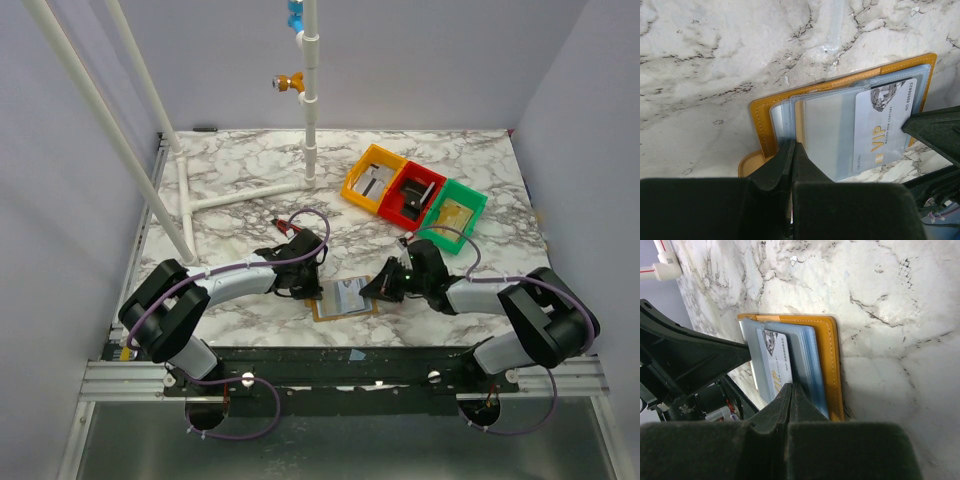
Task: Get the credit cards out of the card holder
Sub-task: Remove the credit card from the card holder, then place the credit card in the storage box.
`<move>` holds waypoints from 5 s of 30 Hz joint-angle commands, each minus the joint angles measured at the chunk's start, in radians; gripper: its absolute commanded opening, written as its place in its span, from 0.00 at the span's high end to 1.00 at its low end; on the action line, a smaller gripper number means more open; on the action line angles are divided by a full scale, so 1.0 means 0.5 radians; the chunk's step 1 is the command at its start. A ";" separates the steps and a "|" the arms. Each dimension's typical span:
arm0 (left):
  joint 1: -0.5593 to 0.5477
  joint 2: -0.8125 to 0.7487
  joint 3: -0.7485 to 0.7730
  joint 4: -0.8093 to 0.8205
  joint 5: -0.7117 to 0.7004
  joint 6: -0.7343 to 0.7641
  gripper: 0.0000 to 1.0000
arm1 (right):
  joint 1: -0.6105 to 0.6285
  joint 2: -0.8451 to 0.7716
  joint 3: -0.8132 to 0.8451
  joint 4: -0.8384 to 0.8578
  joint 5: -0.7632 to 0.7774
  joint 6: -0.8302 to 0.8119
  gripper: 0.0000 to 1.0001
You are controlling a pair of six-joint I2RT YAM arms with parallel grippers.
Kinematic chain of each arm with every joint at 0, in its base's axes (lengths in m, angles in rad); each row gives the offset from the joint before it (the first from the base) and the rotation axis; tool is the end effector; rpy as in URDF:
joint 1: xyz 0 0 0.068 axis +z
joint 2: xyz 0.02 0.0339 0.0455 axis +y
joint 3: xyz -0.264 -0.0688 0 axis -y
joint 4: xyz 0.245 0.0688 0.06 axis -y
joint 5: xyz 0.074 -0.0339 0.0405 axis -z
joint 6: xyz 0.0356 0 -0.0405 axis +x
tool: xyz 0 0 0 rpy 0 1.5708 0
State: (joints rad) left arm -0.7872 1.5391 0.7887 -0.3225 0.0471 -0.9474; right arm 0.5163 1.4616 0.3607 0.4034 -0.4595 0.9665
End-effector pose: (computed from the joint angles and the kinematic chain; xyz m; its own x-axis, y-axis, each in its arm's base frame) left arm 0.1993 -0.2024 0.1579 -0.9494 -0.1962 -0.2452 -0.0811 0.9076 -0.4119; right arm 0.1982 0.1306 0.1166 -0.9247 0.3232 -0.2011 0.0403 0.6085 0.7926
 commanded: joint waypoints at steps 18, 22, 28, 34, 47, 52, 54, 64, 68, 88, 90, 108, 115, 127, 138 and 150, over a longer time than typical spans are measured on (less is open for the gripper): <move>0.002 -0.025 0.040 -0.222 -0.078 0.077 1.00 | -0.079 -0.229 0.011 -0.311 0.054 -0.125 0.99; 0.006 -0.083 0.112 -0.302 -0.077 0.103 0.97 | -0.082 -0.249 0.032 -0.334 0.039 -0.120 0.99; 0.023 -0.216 0.213 -0.393 -0.124 0.159 0.51 | -0.083 -0.276 0.060 -0.346 0.006 -0.094 0.99; 0.079 -0.322 0.233 -0.343 0.037 0.186 0.30 | -0.085 -0.306 0.097 -0.357 -0.030 -0.063 0.99; 0.196 -0.403 0.095 0.002 0.464 0.090 0.28 | -0.085 -0.407 0.220 -0.429 -0.087 0.008 0.99; 0.226 -0.404 0.024 0.166 0.604 0.023 0.28 | -0.090 -0.440 0.249 -0.425 -0.131 0.065 0.99; 0.242 -0.404 -0.005 0.248 0.678 -0.016 0.28 | -0.088 -0.461 0.276 -0.426 -0.157 0.093 0.99; 0.389 -0.497 -0.256 0.944 1.056 -0.417 0.32 | -0.102 -0.500 0.431 -0.325 -0.343 0.282 0.99; 0.439 -0.549 -0.295 1.127 1.136 -0.543 0.34 | -0.105 -0.476 0.446 -0.247 -0.392 0.341 0.99; 0.450 -0.596 -0.286 1.335 1.283 -0.704 0.99 | -0.103 -0.496 0.466 -0.126 -0.464 0.405 0.96; 0.450 -0.607 -0.283 1.326 1.289 -0.701 1.00 | -0.106 -0.495 0.478 -0.126 -0.469 0.406 0.78; 0.488 -0.656 -0.342 1.631 1.379 -0.938 1.00 | -0.105 -0.408 0.556 0.337 -0.610 0.690 0.70; 0.488 -0.651 -0.310 1.570 1.401 -0.895 1.00 | -0.103 -0.401 0.548 0.337 -0.626 0.685 1.00; 0.489 -0.820 -0.055 0.429 0.953 -0.245 0.30 | -0.104 -0.413 0.783 -0.310 -0.355 0.262 0.99; 0.489 -1.029 0.102 -0.293 0.338 0.200 0.01 | -0.106 0.037 1.538 -1.275 0.575 -0.320 0.99; 0.489 -1.179 0.158 -0.432 0.292 0.284 0.01 | -0.166 0.894 2.491 -1.711 1.377 -0.583 0.99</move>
State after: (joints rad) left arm -0.5488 0.9733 0.8280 -0.4973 0.2169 -0.8387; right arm 0.4553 1.8042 1.4834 -0.3412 0.0448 0.7387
